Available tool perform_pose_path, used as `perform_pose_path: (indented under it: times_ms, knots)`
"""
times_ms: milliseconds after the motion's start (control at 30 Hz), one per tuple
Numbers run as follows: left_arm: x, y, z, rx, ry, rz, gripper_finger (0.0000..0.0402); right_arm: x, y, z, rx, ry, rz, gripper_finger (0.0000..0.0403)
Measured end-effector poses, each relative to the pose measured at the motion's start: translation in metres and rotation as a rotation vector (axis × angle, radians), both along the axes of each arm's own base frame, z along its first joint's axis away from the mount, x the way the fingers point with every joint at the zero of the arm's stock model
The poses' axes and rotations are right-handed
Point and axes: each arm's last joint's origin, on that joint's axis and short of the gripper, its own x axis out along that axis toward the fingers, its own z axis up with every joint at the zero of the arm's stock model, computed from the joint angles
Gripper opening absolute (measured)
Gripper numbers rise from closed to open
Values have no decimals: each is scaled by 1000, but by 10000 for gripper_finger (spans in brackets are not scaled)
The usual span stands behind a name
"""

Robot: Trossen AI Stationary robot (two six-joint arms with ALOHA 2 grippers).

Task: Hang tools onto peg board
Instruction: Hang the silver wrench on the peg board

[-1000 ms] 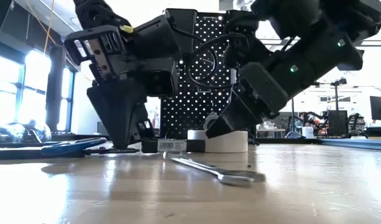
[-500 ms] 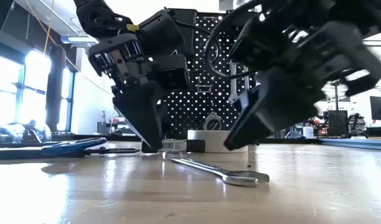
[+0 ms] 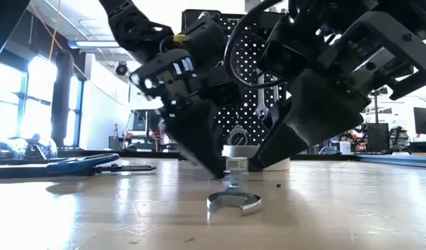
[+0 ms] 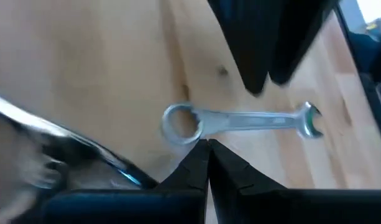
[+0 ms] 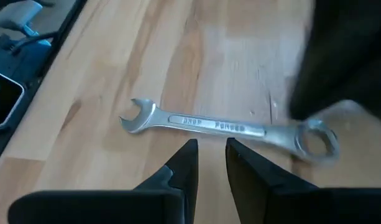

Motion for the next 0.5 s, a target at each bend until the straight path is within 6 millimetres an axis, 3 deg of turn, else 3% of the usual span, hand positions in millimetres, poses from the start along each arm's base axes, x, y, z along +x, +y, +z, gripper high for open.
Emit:
perform_pose_path:
  times_ms: [167, 500]
  knots:
    - [3, 4, 2, 84, -25, 15, 0, 0, 2, 1, 3, -15, -4, 77]
    - [1, 9, 2, 69, -5, -9, 0, -5, -1, -6, -5, 88, -88, 77]
